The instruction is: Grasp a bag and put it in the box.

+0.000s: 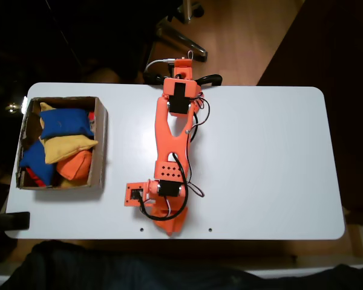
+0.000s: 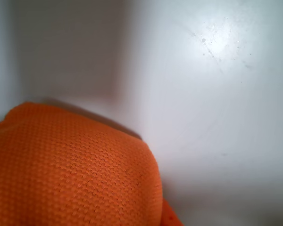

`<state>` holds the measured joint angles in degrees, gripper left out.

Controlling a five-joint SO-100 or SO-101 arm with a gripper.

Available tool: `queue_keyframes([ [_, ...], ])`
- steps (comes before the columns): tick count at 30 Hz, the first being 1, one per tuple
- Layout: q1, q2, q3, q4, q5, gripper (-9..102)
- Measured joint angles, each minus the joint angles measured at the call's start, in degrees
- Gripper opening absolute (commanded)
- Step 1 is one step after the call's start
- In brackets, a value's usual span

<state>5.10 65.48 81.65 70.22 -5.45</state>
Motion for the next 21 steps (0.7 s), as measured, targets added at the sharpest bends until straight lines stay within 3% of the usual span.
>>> queue_keyframes([
  [1, 0.0, -0.2, 0.0, 0.0, 0.0, 71],
  [7, 0.1, -0.6, -0.6, -0.4, -0.6, 71],
  [12, 0.3, -0.9, -0.7, -0.4, -0.7, 63],
  [17, 0.5, -0.8, -1.1, -0.5, -1.1, 44],
  [21, 0.7, -0.8, -2.2, -0.6, -1.1, 41],
])
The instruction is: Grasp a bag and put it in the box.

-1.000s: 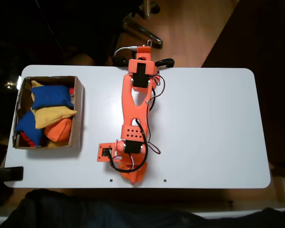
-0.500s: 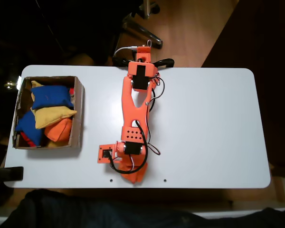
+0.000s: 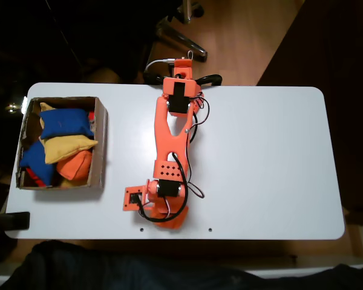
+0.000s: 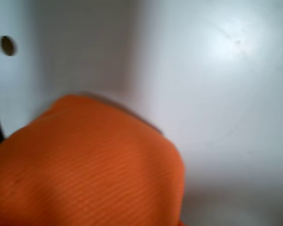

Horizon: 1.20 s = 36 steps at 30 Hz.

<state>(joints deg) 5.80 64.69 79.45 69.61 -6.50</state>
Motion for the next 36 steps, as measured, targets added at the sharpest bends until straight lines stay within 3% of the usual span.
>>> queue_keyframes([
  [6, 0.4, 0.6, 0.8, 0.0, -0.1, 34],
  [10, 0.4, 1.6, 1.5, -0.4, -0.1, 18],
  [31, 0.9, 11.4, 7.6, -1.3, 0.8, 10],
  [36, 0.9, 17.0, 9.2, -1.3, 1.4, 1],
])
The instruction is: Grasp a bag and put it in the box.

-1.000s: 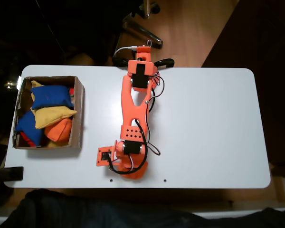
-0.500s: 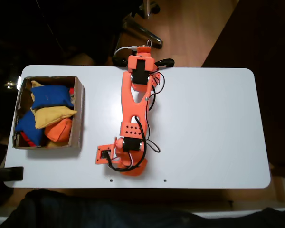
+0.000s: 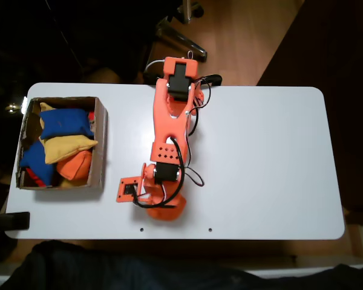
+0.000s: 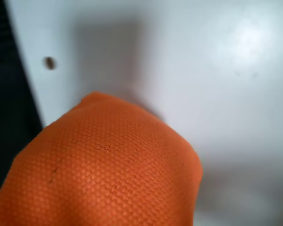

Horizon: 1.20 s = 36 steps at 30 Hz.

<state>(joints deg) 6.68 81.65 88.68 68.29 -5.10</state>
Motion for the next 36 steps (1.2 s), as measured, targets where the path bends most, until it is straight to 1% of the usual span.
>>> queue_keyframes([
  [6, 0.8, 6.2, 1.7, 0.1, 0.0, 1],
  [21, 7.1, 19.3, 3.8, 0.8, -0.9, 1],
  [36, 19.4, 28.0, 3.8, 1.0, -5.6, 1],
])
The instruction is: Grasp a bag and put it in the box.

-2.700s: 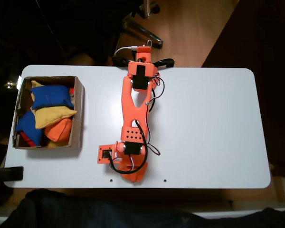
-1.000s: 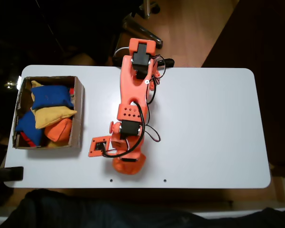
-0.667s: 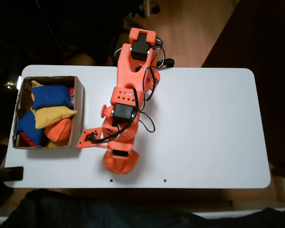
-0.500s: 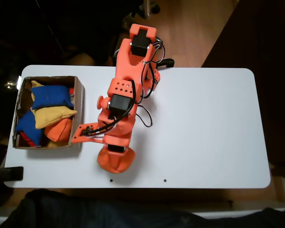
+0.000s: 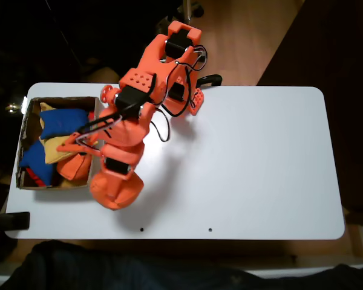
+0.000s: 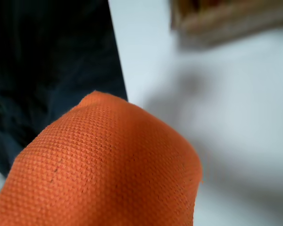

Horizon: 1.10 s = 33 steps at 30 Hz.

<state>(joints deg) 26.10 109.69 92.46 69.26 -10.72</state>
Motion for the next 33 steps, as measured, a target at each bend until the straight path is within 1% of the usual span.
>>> queue_keyframes([
  [14, 11.2, 2.2, 0.0, 0.0, -2.1, 1],
  [25, 17.9, 8.2, 0.1, 0.0, -3.3, 1],
  [33, 24.6, 11.5, 0.1, 0.0, -4.7, 1],
])
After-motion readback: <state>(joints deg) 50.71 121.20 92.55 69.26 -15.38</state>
